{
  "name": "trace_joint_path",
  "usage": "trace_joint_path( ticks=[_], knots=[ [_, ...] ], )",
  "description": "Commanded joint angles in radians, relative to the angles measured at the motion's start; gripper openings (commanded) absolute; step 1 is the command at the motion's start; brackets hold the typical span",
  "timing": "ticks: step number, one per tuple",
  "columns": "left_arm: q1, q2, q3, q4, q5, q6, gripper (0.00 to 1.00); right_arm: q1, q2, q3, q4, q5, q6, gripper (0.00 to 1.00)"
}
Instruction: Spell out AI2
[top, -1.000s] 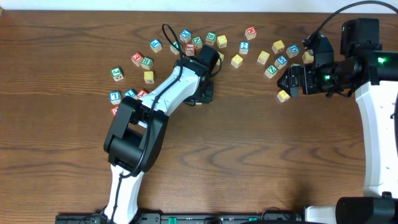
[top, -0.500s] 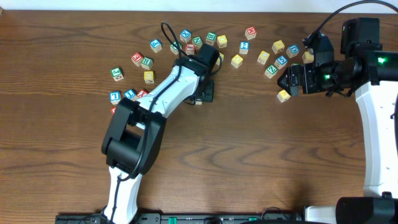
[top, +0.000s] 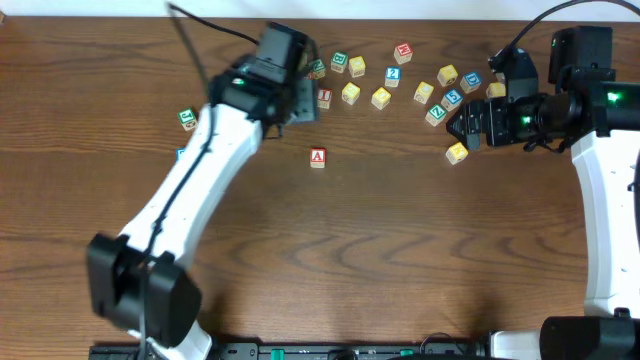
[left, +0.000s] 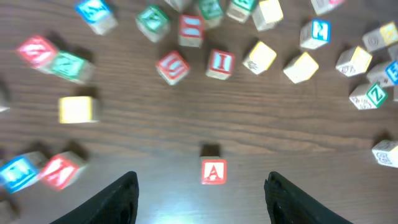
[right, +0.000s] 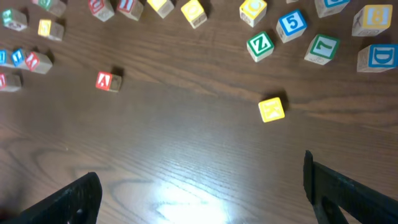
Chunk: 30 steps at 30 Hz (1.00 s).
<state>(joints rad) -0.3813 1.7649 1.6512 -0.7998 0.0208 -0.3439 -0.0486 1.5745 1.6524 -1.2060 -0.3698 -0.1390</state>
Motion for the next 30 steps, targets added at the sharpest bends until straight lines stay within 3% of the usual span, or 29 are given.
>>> trace_joint_path(
  ticks=[1, 11, 14, 19, 23, 30],
  knots=[
    [0.043, -0.036, 0.021, -0.039, -0.003, -0.009, 0.64, -0.001, 0.002, 0.015, 0.019, -0.047, 0.066, 0.99],
    [0.229, -0.058, 0.021, -0.157, -0.003, 0.045, 0.64, 0.175, 0.096, 0.07, 0.137, 0.087, 0.289, 0.99],
    [0.285, -0.066, 0.021, -0.179, -0.004, 0.058, 0.64, 0.236, 0.193, 0.192, 0.114, 0.11, 0.312, 0.99],
    [0.333, -0.087, 0.021, -0.21, -0.007, 0.078, 0.64, 0.342, 0.448, 0.543, 0.01, 0.157, 0.335, 0.99],
    [0.333, -0.092, 0.021, -0.224, -0.007, 0.077, 0.64, 0.423, 0.646, 0.793, -0.012, 0.219, 0.406, 0.89],
    [0.333, -0.091, 0.021, -0.26, -0.069, 0.077, 0.64, 0.526, 0.834, 0.846, 0.095, 0.351, 0.589, 0.8]
  ],
)
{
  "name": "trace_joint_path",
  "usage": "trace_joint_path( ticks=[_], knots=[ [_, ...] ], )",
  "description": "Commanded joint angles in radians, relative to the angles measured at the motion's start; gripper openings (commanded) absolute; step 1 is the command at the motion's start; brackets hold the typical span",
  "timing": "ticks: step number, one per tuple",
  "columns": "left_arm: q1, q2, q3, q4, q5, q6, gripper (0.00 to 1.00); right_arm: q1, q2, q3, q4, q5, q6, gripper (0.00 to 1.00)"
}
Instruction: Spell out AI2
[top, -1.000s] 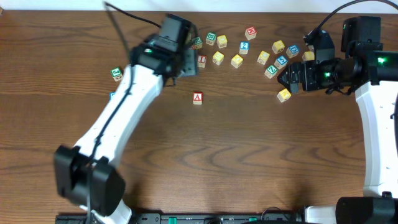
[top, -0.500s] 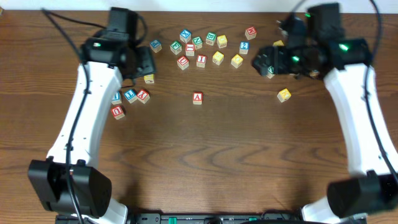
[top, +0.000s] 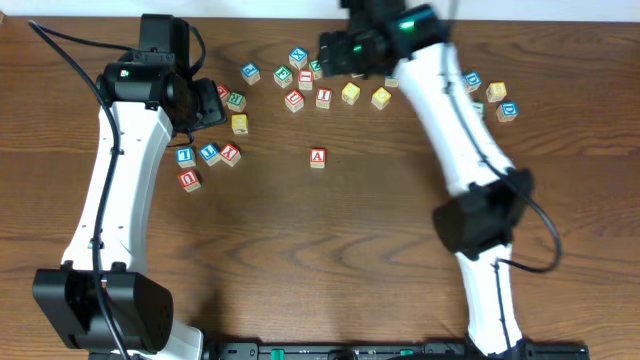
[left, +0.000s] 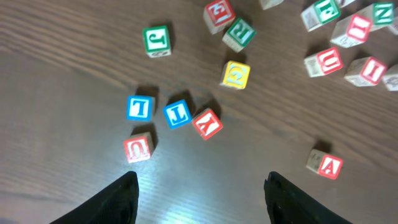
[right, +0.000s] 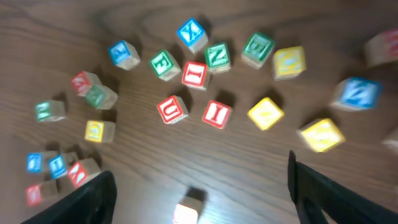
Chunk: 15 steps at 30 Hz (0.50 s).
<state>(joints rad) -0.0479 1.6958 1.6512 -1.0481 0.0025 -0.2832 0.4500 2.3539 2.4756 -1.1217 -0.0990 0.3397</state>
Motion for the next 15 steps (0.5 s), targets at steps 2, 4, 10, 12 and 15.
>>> trace_joint_path(
  ticks=[2, 4, 10, 12, 15],
  knots=[
    [0.0, -0.022, 0.021, -0.022, -0.066, 0.017, 0.64, 0.046, 0.095, 0.023, 0.028, 0.087, 0.118, 0.78],
    [0.0, -0.022, 0.021, -0.028, -0.068, 0.017, 0.64, 0.061, 0.132, 0.023, 0.042, 0.092, 0.126, 0.76],
    [0.0, -0.022, 0.021, -0.029, -0.067, 0.016, 0.64, 0.082, 0.172, 0.022, 0.048, 0.185, 0.189, 0.63],
    [0.0, -0.022, 0.021, -0.029, -0.067, 0.016, 0.64, 0.087, 0.173, 0.021, 0.048, 0.232, 0.208, 0.6],
    [0.0, -0.022, 0.021, -0.029, -0.067, 0.016, 0.64, 0.092, 0.178, 0.013, 0.068, 0.266, 0.229, 0.59]
  ],
)
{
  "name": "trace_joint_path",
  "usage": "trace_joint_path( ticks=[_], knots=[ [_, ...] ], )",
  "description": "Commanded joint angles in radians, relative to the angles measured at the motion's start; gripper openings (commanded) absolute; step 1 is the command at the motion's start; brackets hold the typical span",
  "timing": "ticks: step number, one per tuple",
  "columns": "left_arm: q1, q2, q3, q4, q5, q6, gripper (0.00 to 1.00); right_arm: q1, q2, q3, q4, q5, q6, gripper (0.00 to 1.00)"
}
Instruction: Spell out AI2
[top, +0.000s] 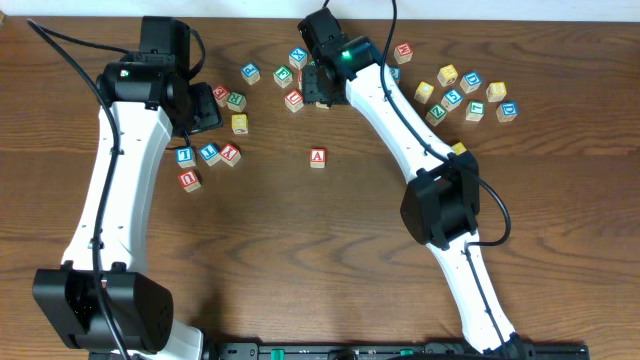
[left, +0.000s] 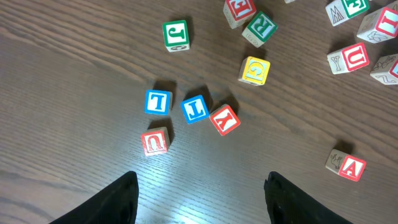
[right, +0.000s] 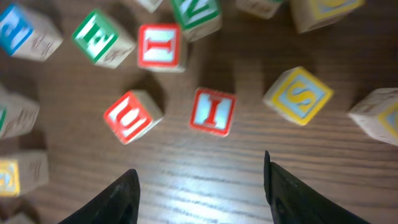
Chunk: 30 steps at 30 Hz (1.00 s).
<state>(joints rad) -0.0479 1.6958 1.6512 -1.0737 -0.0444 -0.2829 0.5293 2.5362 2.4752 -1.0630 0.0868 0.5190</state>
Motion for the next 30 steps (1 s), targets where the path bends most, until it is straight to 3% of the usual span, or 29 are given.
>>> trace_joint_path(
  ticks=[1, 13, 25, 30],
  knots=[
    [0.0, -0.022, 0.021, -0.004, -0.02, 0.015, 0.64, 0.013, 0.0, 0.01, 0.02, 0.08, 0.05, 0.58],
    [0.0, -0.022, 0.021, -0.019, -0.02, 0.015, 0.64, 0.014, 0.078, -0.016, 0.138, 0.091, 0.064, 0.56],
    [-0.002, -0.022, 0.021, -0.022, -0.02, 0.015, 0.64, 0.014, 0.13, -0.017, 0.153, 0.095, 0.072, 0.54],
    [-0.002, -0.022, 0.021, -0.022, -0.02, 0.016, 0.64, 0.014, 0.134, -0.019, 0.153, 0.095, 0.072, 0.49]
  ],
)
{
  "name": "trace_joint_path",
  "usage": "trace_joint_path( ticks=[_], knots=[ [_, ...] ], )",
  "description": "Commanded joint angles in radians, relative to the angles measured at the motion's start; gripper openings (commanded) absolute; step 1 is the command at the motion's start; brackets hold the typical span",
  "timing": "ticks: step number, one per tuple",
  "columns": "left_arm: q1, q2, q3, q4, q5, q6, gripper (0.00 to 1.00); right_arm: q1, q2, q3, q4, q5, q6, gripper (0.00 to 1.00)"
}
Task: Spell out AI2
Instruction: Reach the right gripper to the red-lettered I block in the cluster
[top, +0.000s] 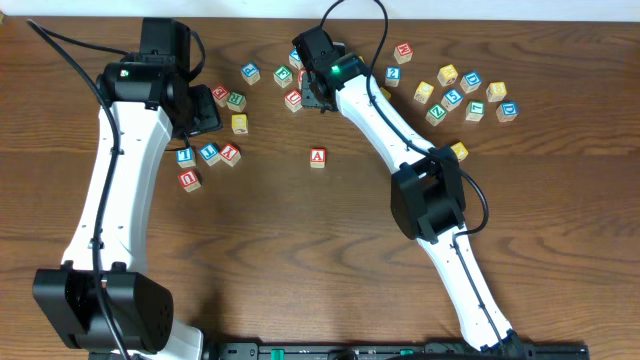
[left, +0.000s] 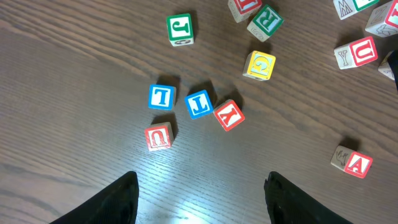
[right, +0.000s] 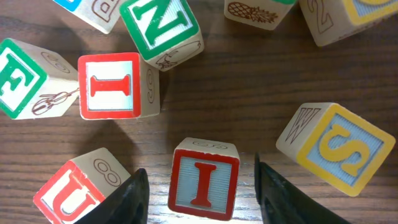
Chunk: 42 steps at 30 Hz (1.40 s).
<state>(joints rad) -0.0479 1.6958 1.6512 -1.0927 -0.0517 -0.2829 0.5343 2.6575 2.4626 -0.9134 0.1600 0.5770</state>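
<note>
The red A block stands alone on the table, also showing at the left wrist view's right edge as the A block. My right gripper is open and low over the back cluster, its jaws on either side of a red I block without touching it. In the overhead view the right gripper hides that block. A second red I block lies just behind. My left gripper is open and empty, hovering at the left gripper spot. I cannot pick out a 2 block for certain.
Close around the I block are a red U block, a green N block and a yellow S block. Blue L, blue T, red Y and red U lie under the left arm. More blocks sit back right.
My right gripper has come down closer to the table; the red I block now lies between its open fingers. The left arm has barely shifted. No block has moved.
First my left gripper hovered open over the middle blocks with A below it, and the right arm stayed at the right. Then the left arm was over the left group and the right arm over the back cluster. It has since dropped around the red I.
</note>
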Motion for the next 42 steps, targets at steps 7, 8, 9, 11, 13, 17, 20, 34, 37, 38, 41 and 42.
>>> trace_joint_path(
  ticks=[7, 8, 9, 11, 13, 17, 20, 34, 37, 38, 41, 42],
  knots=[
    [-0.002, -0.022, 0.021, -0.003, -0.013, 0.016, 0.64, 0.009, 0.012, -0.031, 0.021, 0.021, 0.014, 0.41],
    [-0.002, -0.022, 0.021, -0.002, -0.013, 0.016, 0.64, 0.009, 0.012, -0.032, 0.021, 0.021, 0.014, 0.41],
    [-0.002, -0.022, 0.021, -0.003, -0.013, 0.016, 0.64, 0.009, 0.012, -0.032, 0.021, 0.021, 0.014, 0.4],
    [-0.002, -0.022, 0.021, -0.002, -0.013, 0.016, 0.64, 0.009, 0.012, -0.036, 0.022, 0.022, 0.013, 0.37],
    [-0.002, -0.022, 0.021, -0.003, -0.013, 0.016, 0.64, 0.009, 0.012, -0.038, 0.024, 0.022, 0.013, 0.37],
    [-0.002, -0.022, 0.021, -0.003, -0.013, 0.015, 0.64, 0.009, 0.012, -0.06, 0.047, 0.021, 0.013, 0.37],
    [-0.002, -0.022, 0.021, -0.003, -0.013, 0.016, 0.64, 0.008, 0.012, -0.089, 0.069, 0.021, 0.013, 0.37],
    [-0.002, -0.022, 0.021, -0.002, -0.013, 0.016, 0.64, -0.013, -0.02, -0.087, 0.079, 0.021, -0.078, 0.32],
    [-0.002, -0.022, 0.021, -0.002, -0.013, 0.016, 0.64, -0.019, -0.055, -0.087, 0.076, 0.021, -0.123, 0.32],
    [-0.002, -0.022, 0.021, -0.002, -0.013, 0.016, 0.64, -0.02, -0.068, -0.087, 0.076, 0.021, -0.14, 0.32],
    [-0.002, -0.022, 0.021, -0.002, -0.013, 0.016, 0.64, -0.022, -0.115, -0.087, 0.069, 0.022, -0.184, 0.32],
    [-0.002, -0.022, 0.021, -0.002, -0.013, 0.016, 0.64, -0.023, -0.134, -0.087, 0.063, 0.022, -0.194, 0.32]
  ],
)
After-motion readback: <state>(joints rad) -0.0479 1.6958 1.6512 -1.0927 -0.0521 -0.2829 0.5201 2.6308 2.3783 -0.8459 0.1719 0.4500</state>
